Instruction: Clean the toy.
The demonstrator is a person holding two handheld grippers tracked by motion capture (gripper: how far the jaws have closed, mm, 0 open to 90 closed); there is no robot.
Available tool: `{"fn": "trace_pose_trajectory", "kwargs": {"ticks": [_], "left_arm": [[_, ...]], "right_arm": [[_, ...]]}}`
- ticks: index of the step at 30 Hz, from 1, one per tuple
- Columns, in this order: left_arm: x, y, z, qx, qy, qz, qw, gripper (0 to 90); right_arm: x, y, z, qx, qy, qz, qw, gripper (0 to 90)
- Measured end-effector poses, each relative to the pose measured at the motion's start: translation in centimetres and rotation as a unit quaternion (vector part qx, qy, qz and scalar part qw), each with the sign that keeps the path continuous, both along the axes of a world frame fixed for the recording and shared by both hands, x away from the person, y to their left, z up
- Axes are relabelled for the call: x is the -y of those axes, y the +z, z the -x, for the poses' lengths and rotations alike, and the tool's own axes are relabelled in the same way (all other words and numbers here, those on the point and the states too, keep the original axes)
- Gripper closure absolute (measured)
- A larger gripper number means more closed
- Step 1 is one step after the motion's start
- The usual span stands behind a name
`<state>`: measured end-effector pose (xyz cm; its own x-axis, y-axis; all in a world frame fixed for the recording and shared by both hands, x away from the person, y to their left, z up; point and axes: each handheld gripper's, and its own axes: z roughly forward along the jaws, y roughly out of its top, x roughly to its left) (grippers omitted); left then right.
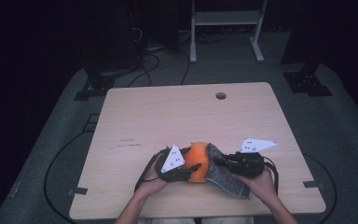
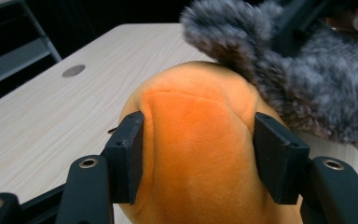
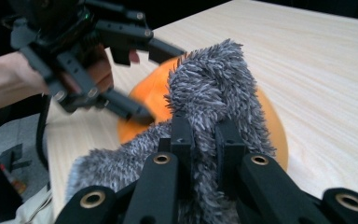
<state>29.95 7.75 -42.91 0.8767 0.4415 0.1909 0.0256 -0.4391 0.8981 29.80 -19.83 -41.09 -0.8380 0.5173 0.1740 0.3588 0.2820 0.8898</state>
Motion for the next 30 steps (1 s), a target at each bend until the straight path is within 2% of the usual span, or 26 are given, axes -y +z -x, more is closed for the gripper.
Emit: {"fn": "trace_pose_trajectory", "kwargs": {"ticks": [1, 2, 3, 4, 5, 6, 7, 8, 10, 15, 17, 21, 23, 24, 25, 26, 27, 28, 30], "left_arm": [[-0.1, 0.1, -0.1, -0.006, 0.001, 0.004, 1.0, 34.4], [-0.2, 0.3, -0.2, -0.022, 0.002, 0.015, 0.9996, 27.1], [-0.5, 0.5, -0.4, -0.041, 0.003, 0.038, 0.9984, 21.4], [-0.8, 0.7, -0.6, -0.051, 0.005, 0.057, 0.997, 18.2], [-0.9, 0.7, -0.8, -0.06, 0.013, 0.059, 0.9963, 17.3], [-0.8, 0.7, -0.9, -0.064, 0.023, 0.043, 0.9967, 19.1], [-0.7, 0.3, -1.0, -0.071, 0.036, 0.016, 0.9967, 24.5], [-0.8, 0.0, -1.0, -0.078, 0.037, 0.017, 0.9961, 26.1], [-1.3, -0.3, -1.2, -0.09, 0.037, 0.015, 0.9952, 29.0], [-1.8, -0.8, -1.0, -0.088, 0.037, 0.003, 0.9955, 31.5], [-1.9, -0.8, -1.0, -0.089, 0.037, -0.002, 0.9954, 32.4], [-2.0, -1.0, -0.9, -0.088, 0.034, -0.006, 0.9955, 33.8], [-2.1, -1.0, -0.9, -0.086, 0.031, -0.01, 0.9957, 34.3], [-2.2, -1.1, -0.8, -0.087, 0.03, -0.009, 0.9957, 34.4], [-2.2, -1.1, -0.8, -0.087, 0.03, -0.009, 0.9957, 34.4], [-2.1, -1.1, -0.8, -0.087, 0.029, -0.009, 0.9958, 34.4], [-2.1, -1.1, -0.8, -0.086, 0.028, -0.01, 0.9959, 34.4], [-2.1, -1.1, -0.7, -0.085, 0.027, -0.011, 0.9959, 34.4], [-2.2, -1.0, -0.7, -0.082, 0.024, -0.014, 0.9962, 34.4]], "right_arm": [[-0.2, -0.1, -0.2, 0.0, 0.001, 0.003, 1.0, 80.4], [-0.5, -0.3, -0.2, -0.002, 0.002, 0.007, 1.0, 80.4], [-0.8, -0.6, -0.2, -0.003, 0.004, 0.012, 0.9999, 80.4], [-1.1, -0.7, -0.2, -0.006, 0.01, 0.014, 0.9998, 80.4], [-1.5, -0.8, -0.1, -0.008, 0.018, 0.013, 0.9997, 80.4], [-2.0, -0.9, 0.0, -0.004, 0.025, 0.016, 0.9995, 80.4], [-2.2, -0.9, 0.1, 0.0, 0.026, 0.019, 0.9995, 80.4], [-2.4, -1.0, 0.1, 0.004, 0.024, 0.024, 0.9994, 80.4], [-1.9, -1.3, -0.3, -0.006, 0.015, 0.024, 0.9996, 80.4], [0.2, -2.8, -1.2, -0.044, -0.017, 0.026, 0.9985, 80.3], [0.5, -2.6, -1.2, -0.04, -0.024, 0.031, 0.9984, 80.4], [-0.1, -1.6, -1.2, -0.023, -0.013, 0.003, 0.9997, 80.3], [-0.5, -1.8, -1.3, -0.02, -0.011, 0.012, 0.9997, 80.3], [-0.5, -2.1, -1.5, -0.027, -0.011, 0.013, 0.9995, 80.3], [-0.2, -2.7, -1.8, -0.044, -0.016, 0.011, 0.9988, 80.3], [0.2, -3.0, -2.0, -0.052, -0.023, 0.019, 0.9982, 80.3], [0.2, -3.0, -2.0, -0.052, -0.023, 0.019, 0.9982, 80.3], [0.9, -3.2, -2.1, -0.065, -0.033, 0.032, 0.9969, 80.3], [1.1, -3.1, -2.0, -0.064, -0.035, 0.035, 0.9967, 80.3]]}}
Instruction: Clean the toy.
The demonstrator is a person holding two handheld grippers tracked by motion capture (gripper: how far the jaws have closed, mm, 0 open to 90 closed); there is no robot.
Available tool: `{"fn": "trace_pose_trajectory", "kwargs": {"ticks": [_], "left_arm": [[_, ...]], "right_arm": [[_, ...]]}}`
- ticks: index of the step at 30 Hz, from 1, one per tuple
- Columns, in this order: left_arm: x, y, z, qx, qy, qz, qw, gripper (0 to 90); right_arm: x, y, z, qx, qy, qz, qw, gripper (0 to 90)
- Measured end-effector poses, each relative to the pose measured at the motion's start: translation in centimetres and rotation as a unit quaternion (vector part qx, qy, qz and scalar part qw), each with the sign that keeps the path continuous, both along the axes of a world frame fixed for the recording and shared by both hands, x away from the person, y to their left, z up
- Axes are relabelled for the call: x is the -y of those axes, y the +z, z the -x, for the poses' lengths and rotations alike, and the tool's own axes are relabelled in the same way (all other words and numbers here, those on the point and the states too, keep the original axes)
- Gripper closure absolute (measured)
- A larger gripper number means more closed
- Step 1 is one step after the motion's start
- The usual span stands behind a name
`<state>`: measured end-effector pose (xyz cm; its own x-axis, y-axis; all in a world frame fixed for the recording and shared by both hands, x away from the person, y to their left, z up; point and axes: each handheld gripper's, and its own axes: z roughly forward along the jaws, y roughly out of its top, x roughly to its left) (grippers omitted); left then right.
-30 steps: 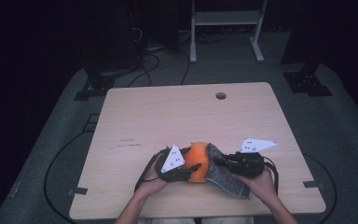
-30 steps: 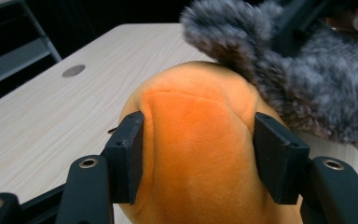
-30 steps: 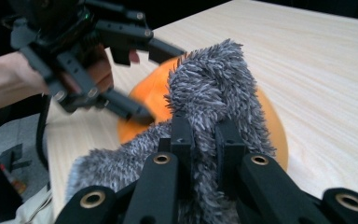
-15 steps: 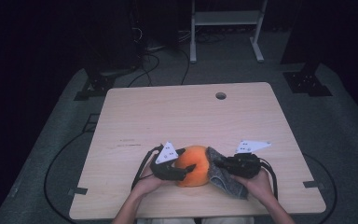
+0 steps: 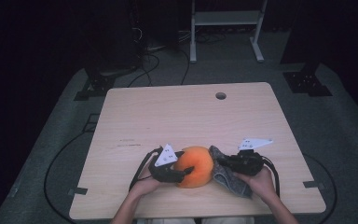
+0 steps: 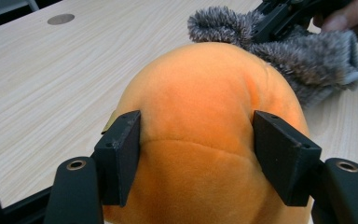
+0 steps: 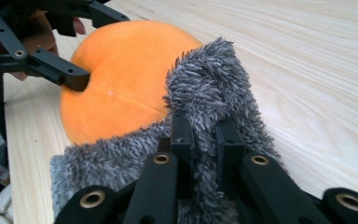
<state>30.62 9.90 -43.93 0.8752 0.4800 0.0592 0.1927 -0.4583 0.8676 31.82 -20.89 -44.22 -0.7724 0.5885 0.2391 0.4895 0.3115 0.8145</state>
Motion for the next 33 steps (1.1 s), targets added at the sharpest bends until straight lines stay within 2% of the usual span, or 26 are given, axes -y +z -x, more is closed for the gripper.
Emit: {"fn": "trace_pose_trajectory", "kwargs": {"ticks": [1, 2, 5, 10, 12, 13, 15, 17, 18, 20, 22, 23, 27, 28, 30, 31, 32, 33], "left_arm": [[0.0, 0.0, 0.0, 0.001, -0.001, 0.0, 1.0, 34.5], [0.1, 0.0, 0.1, 0.003, -0.003, -0.002, 1.0, 34.9], [0.1, 0.1, 0.2, 0.005, -0.007, -0.006, 0.9999, 35.2], [0.0, 0.1, 0.2, 0.006, -0.014, -0.003, 0.9999, 35.2], [0.0, 0.1, 0.3, 0.01, -0.017, -0.002, 0.9998, 35.2], [0.1, 0.1, 0.4, 0.009, -0.02, -0.002, 0.9998, 35.2], [0.2, 0.2, 0.5, 0.015, -0.025, -0.006, 0.9996, 35.2], [0.5, 0.3, 0.7, 0.022, -0.034, -0.01, 0.9991, 35.3], [0.7, 0.3, 0.9, 0.027, -0.038, -0.013, 0.9988, 35.4], [1.0, 0.4, 1.1, 0.036, -0.049, -0.018, 0.998, 35.5], [1.1, 0.4, 1.3, 0.039, -0.058, -0.018, 0.9974, 35.6], [1.1, 0.4, 1.3, 0.038, -0.059, -0.018, 0.9974, 35.6], [1.0, 0.4, 1.2, 0.033, -0.063, -0.012, 0.9974, 35.3], [0.9, 0.6, 1.1, 0.027, -0.066, -0.003, 0.9974, 33.5], [0.7, 1.0, 0.8, 0.01, -0.067, 0.017, 0.9976, 24.3], [0.5, 1.2, 0.5, 0.001, -0.056, 0.029, 0.998, 21.0], [0.5, 1.3, 0.3, -0.007, -0.038, 0.026, 0.9989, 16.4], [0.5, 1.2, 0.0, -0.019, -0.019, 0.013, 0.9996, 11.6]], "right_arm": [[0.2, 0.2, 0.1, 0.003, -0.001, -0.007, 1.0, 80.3], [0.1, 0.7, 0.1, 0.008, 0.005, -0.034, 0.9994, 80.3], [-0.5, 1.1, 0.1, 0.018, 0.015, -0.045, 0.9987, 80.3], [-0.4, 0.0, -0.4, -0.005, 0.007, -0.027, 0.9996, 80.3], [0.2, -0.3, -0.6, -0.015, -0.006, -0.004, 0.9999, 80.3], [0.4, -0.4, -0.5, -0.015, -0.007, -0.002, 0.9999, 80.3], [0.7, 0.0, -0.3, -0.01, -0.002, -0.017, 0.9998, 80.3], [0.6, 1.1, 0.0, 0.007, 0.012, -0.048, 0.9988, 80.2], [0.4, 1.7, 0.1, 0.018, 0.026, -0.067, 0.9972, 80.2], [-0.5, 2.6, 0.6, 0.034, 0.054, -0.083, 0.9945, 80.1], [-0.7, 2.6, 0.6, 0.034, 0.056, -0.077, 0.9948, 80.1], [-0.9, 2.3, 0.6, 0.031, 0.053, -0.063, 0.9961, 80.1], [-0.3, 0.9, 0.0, 0.001, 0.032, -0.052, 0.9981, 80.2], [-0.1, 0.8, 0.0, -0.002, 0.03, -0.052, 0.9982, 80.2], [-0.1, 0.7, 0.2, -0.001, 0.029, -0.043, 0.9987, 80.2], [-0.1, 0.7, 0.2, 0.001, 0.029, -0.041, 0.9987, 80.3], [-0.1, 0.7, 0.3, -0.003, 0.03, -0.042, 0.9987, 80.3], [-0.1, 0.7, 0.3, -0.004, 0.031, -0.04, 0.9987, 80.3]]}}
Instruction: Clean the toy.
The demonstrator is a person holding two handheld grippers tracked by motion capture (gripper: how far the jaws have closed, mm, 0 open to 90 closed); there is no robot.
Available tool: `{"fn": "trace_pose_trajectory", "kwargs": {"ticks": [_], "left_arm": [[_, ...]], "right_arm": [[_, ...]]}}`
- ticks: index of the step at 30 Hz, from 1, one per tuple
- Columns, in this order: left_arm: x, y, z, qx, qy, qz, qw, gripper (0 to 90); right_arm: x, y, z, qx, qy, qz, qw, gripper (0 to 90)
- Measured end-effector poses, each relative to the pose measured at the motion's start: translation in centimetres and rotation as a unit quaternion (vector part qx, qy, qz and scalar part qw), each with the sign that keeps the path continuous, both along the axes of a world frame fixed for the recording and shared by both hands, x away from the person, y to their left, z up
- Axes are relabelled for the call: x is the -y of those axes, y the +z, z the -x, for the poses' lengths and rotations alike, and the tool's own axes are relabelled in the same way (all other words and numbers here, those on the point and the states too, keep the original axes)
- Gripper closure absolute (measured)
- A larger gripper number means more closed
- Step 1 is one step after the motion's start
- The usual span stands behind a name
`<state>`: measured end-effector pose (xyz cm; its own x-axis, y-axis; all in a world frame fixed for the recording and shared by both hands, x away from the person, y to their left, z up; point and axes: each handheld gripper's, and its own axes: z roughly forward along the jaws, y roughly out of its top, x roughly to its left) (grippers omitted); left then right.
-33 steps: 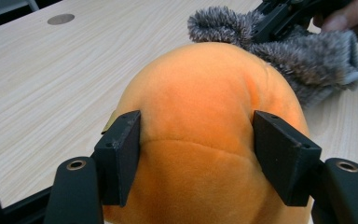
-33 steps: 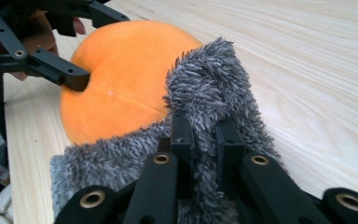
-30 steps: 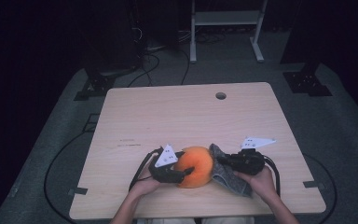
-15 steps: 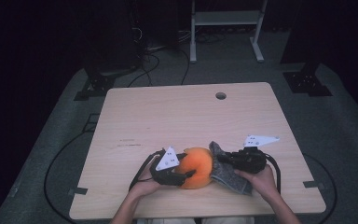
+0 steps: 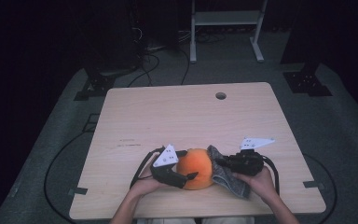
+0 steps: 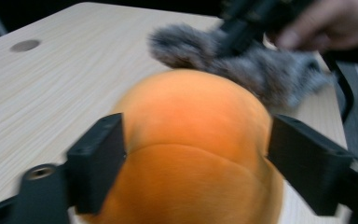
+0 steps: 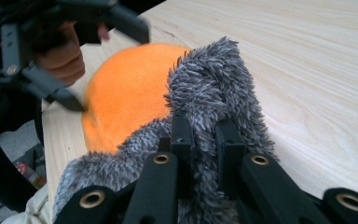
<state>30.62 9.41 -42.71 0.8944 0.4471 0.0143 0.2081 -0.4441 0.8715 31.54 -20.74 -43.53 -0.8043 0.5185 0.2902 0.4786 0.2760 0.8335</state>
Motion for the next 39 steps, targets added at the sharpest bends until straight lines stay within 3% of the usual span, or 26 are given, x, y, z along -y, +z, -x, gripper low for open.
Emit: {"fn": "trace_pose_trajectory", "kwargs": {"ticks": [1, 3, 4, 8, 10, 12, 13, 16, 17, 19, 21, 24, 28, 29, 32, 34, 37, 39], "left_arm": [[0.0, -0.2, -0.3, -0.016, 0.01, -0.004, 0.9998, 7.2], [0.1, -0.6, -0.7, -0.046, 0.009, 0.005, 0.9989, 7.3], [0.2, -0.7, -0.6, -0.043, 0.002, 0.0, 0.9991, 11.3], [0.8, -0.4, 0.4, 0.021, 0.002, -0.018, 0.9996, 38.2], [0.9, 0.0, 0.7, 0.064, 0.006, -0.014, 0.9978, 42.6], [1.4, 0.3, 1.0, 0.102, 0.016, -0.02, 0.9944, 43.0], [1.7, 0.4, 1.1, 0.128, 0.019, -0.031, 0.9911, 42.8], [2.3, 0.2, 1.3, 0.143, 0.002, -0.034, 0.9891, 39.9], [2.3, 0.2, 1.3, 0.141, 0.0, -0.032, 0.9895, 36.9], [2.1, 0.2, 0.9, 0.105, 0.006, -0.013, 0.9944, 23.1], [1.7, -0.2, 0.4, 0.077, 0.018, -0.01, 0.9968, 16.3], [1.3, -0.5, 0.3, 0.071, 0.023, -0.019, 0.997, 25.1], [1.1, -0.7, 0.4, 0.075, 0.016, -0.024, 0.9968, 31.2], [1.2, -0.7, 0.5, 0.076, 0.013, -0.025, 0.9967, 32.1], [1.3, -0.7, 0.7, 0.085, 0.006, -0.029, 0.996, 33.1], [1.4, -0.5, 0.8, 0.085, -0.001, -0.028, 0.9959, 30.5], [1.0, 0.4, 0.2, 0.052, 0.008, 0.001, 0.9986, 14.3], [1.0, 0.6, 0.0, 0.047, 0.019, 0.011, 0.9987, 11.4]], "right_arm": [[0.1, 0.0, 0.1, -0.001, 0.002, 0.001, 1.0, 80.3], [0.1, 0.0, 0.1, -0.002, 0.002, 0.001, 1.0, 80.3], [0.1, 0.0, 0.1, 0.001, 0.001, 0.003, 1.0, 80.3], [0.3, 0.2, 0.2, 0.004, -0.003, 0.004, 1.0, 80.2], [0.5, 0.6, 0.4, 0.015, -0.009, 0.003, 0.9998, 80.3], [0.7, 1.4, 0.6, 0.033, -0.013, -0.009, 0.9993, 80.3], [0.7, 1.8, 0.7, 0.041, -0.012, -0.018, 0.9989, 80.3], [-0.3, 2.8, 1.3, 0.072, 0.017, -0.04, 0.9965, 80.2], [-0.8, 2.8, 1.4, 0.077, 0.023, -0.032, 0.9962, 80.2], [-1.4, 2.1, 1.3, 0.075, 0.025, -0.007, 0.9968, 80.2], [-1.6, 1.5, 1.1, 0.064, 0.024, -0.006, 0.9977, 80.2], [-1.7, 1.2, 1.1, 0.066, 0.022, 0.011, 0.9975, 80.1], [-1.0, 0.6, 0.7, 0.048, 0.008, 0.024, 0.9985, 80.2], [-0.7, 0.7, 0.7, 0.049, 0.004, 0.023, 0.9986, 80.2], [-0.7, 1.7, 0.9, 0.061, 0.009, -0.014, 0.998, 80.2], [-1.3, 1.6, 0.8, 0.063, 0.014, -0.007, 0.9979, 80.2], [-1.9, 1.1, 0.8, 0.058, 0.019, 0.002, 0.9981, 80.3], [-2.2, 1.2, 1.1, 0.062, 0.026, 0.005, 0.9977, 80.3]]}}
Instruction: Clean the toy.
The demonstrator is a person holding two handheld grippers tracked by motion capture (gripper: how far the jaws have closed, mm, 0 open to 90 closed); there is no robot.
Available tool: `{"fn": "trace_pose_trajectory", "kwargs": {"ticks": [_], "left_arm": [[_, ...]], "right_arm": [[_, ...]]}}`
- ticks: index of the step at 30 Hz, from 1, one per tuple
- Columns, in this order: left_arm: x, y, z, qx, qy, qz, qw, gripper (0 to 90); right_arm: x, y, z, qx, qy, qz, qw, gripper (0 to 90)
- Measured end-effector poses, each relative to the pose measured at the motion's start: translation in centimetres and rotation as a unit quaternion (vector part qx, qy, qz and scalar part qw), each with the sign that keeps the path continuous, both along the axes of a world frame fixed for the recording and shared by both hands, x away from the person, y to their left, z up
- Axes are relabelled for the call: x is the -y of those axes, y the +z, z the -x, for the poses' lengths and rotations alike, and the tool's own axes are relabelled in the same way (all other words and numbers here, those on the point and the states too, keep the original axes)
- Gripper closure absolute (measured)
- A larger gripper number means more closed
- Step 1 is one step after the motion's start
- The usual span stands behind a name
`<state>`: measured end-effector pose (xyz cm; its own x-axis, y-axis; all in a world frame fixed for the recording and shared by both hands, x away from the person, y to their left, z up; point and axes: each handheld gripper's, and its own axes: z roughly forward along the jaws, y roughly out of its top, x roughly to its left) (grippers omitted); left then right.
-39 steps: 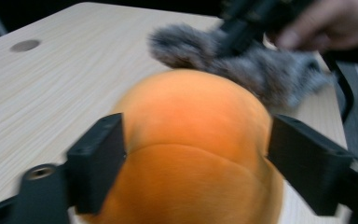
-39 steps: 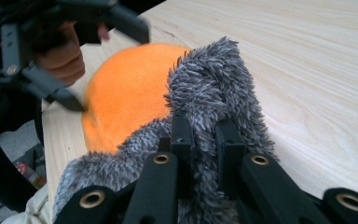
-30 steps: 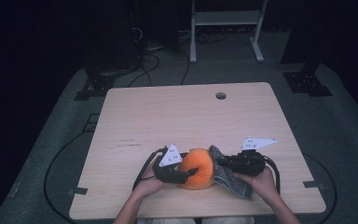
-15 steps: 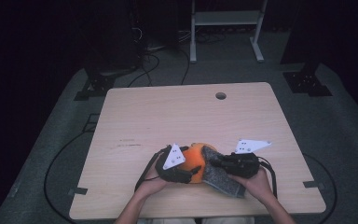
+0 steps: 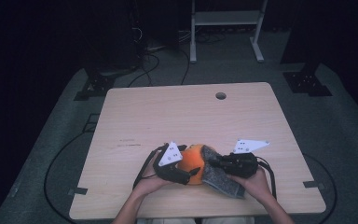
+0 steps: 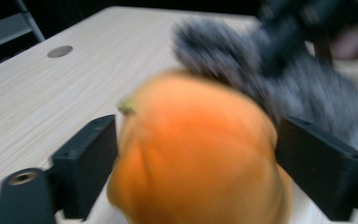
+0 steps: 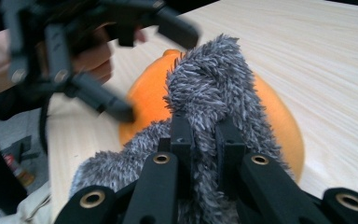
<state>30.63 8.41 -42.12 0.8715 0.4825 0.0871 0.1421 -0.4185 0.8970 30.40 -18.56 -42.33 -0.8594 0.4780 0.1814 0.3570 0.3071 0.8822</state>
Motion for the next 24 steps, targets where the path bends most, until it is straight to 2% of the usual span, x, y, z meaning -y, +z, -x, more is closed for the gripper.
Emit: {"fn": "trace_pose_trajectory", "kwargs": {"ticks": [1, 2, 3, 5, 6, 8, 11, 12, 13, 15, 18, 19, 21, 23, 24], "left_arm": [[0.1, -0.1, 0.0, -0.001, -0.001, -0.009, 1.0, 11.8], [0.1, -0.4, 0.0, -0.005, -0.009, -0.019, 0.9998, 16.1], [0.1, -0.7, 0.1, 0.0, -0.007, -0.017, 0.9998, 24.7], [0.0, -0.9, 0.3, 0.005, -0.01, -0.028, 0.9995, 29.4], [-0.2, -0.9, 0.2, 0.0, -0.008, -0.027, 0.9996, 30.8], [-0.4, -1.0, 0.2, -0.005, -0.011, -0.029, 0.9995, 31.9], [-0.5, -1.2, 0.4, -0.002, -0.015, -0.027, 0.9995, 33.2], [-0.6, -1.2, 0.3, -0.002, -0.015, -0.027, 0.9995, 33.6], [-0.6, -1.2, 0.3, -0.003, -0.015, -0.025, 0.9996, 33.7], [-0.7, -1.3, 0.3, -0.001, -0.019, -0.026, 0.9995, 33.7], [-0.9, -1.4, 0.4, 0.001, -0.025, -0.022, 0.9994, 33.6], [-0.9, -1.4, 0.4, 0.001, -0.025, -0.022, 0.9994, 33.5], [-0.9, -1.3, 0.5, 0.003, -0.027, -0.024, 0.9994, 33.4], [-0.9, -1.3, 0.5, 0.004, -0.028, -0.022, 0.9993, 33.2], [-0.9, -1.3, 0.5, 0.004, -0.028, -0.022, 0.9993, 33.1]], "right_arm": [[-0.2, 0.0, 0.2, 0.002, 0.006, 0.0, 1.0, 80.3], [-0.2, 0.0, 0.3, 0.006, 0.005, 0.002, 1.0, 80.3], [-0.2, -0.1, 0.3, 0.006, 0.004, 0.004, 1.0, 80.3], [0.4, -0.2, 0.0, -0.003, -0.004, -0.002, 1.0, 80.3], [0.9, -0.5, -0.3, -0.01, -0.018, -0.003, 0.9998, 80.3], [1.7, -1.1, -0.9, -0.025, -0.038, 0.0, 0.9989, 80.3], [2.8, -2.0, -1.6, -0.051, -0.064, 0.013, 0.9965, 80.3], [3.0, -2.0, -1.7, -0.058, -0.065, 0.004, 0.9962, 80.2], [3.0, -1.7, -1.6, -0.048, -0.06, -0.01, 0.997, 80.2], [2.9, -1.5, -1.6, -0.044, -0.057, -0.017, 0.9973, 80.2], [2.6, -2.0, -2.0, -0.06, -0.056, -0.016, 0.9965, 80.2], [2.8, -2.5, -2.2, -0.074, -0.061, -0.013, 0.9953, 80.2], [3.1, -2.8, -2.4, -0.087, -0.07, -0.001, 0.9938, 80.2], [3.4, -2.9, -2.4, -0.089, -0.08, 0.024, 0.9926, 80.2], [3.6, -2.9, -2.4, -0.088, -0.081, 0.025, 0.9925, 80.2]]}}
